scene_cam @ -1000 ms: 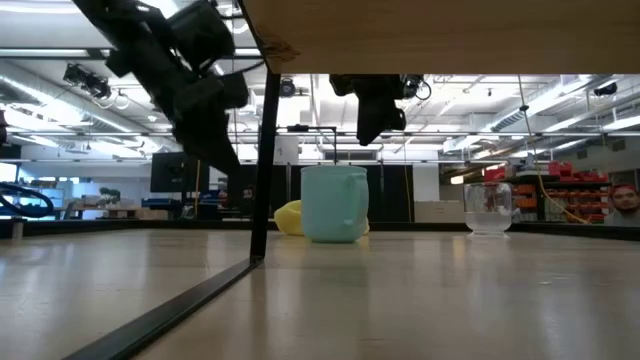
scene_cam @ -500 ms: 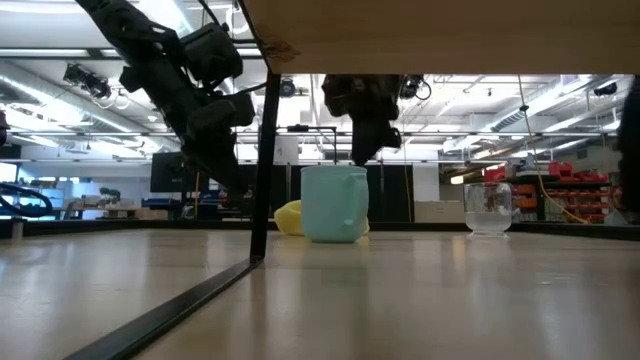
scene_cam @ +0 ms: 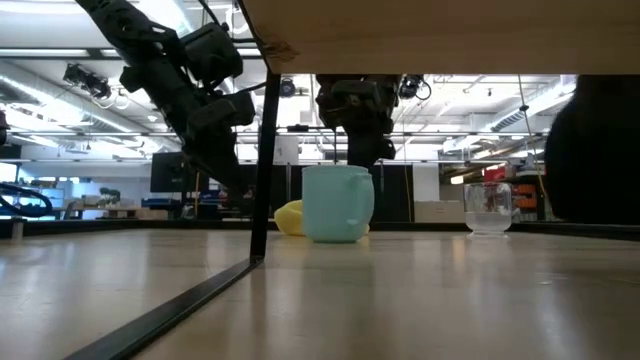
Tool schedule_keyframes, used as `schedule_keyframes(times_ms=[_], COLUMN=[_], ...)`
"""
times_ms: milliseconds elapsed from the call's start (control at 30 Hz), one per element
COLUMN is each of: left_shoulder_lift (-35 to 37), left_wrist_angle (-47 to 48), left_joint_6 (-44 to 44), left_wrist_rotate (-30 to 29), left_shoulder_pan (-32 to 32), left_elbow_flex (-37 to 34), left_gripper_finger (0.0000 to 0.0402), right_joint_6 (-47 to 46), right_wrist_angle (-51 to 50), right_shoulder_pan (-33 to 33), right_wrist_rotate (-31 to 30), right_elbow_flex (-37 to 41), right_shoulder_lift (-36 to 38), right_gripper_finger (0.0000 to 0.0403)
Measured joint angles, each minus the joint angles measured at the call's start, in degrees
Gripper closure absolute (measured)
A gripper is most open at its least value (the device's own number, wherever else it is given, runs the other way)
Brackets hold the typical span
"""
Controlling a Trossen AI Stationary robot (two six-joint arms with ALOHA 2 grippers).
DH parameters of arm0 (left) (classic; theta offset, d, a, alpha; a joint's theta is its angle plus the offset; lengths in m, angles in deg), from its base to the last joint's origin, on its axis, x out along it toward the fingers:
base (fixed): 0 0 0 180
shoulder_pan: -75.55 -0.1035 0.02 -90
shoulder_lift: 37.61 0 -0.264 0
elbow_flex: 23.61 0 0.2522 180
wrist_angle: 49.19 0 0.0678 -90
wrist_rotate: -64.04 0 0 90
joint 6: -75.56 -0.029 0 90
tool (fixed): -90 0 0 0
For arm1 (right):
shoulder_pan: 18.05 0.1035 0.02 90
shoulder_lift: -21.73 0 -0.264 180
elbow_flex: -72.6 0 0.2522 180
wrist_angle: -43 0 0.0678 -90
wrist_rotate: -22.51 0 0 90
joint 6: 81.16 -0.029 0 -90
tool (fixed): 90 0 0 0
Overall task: Stack small to large cups/mugs on shelf
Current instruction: Put the light blue mug on the shelf
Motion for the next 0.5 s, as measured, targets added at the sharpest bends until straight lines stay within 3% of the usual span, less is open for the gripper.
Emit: schedule_keyframes(times_ms=[500], left_shoulder_lift=[0.00], left_wrist_angle=[-0.04], left_joint_6=[0.09], left_wrist_rotate=[0.00], left_shoulder_pan=[0.02], left_elbow_flex=[0.00], left_gripper_finger=[0.0354], right_joint_6=[-2.25], right_wrist_angle=[1.70], right_shoulder_pan=[0.13], right_wrist_rotate=[-3.13], right_elbow_flex=[0.00], right_shoulder_lift=[-1.40], right_gripper_finger=[0.0330])
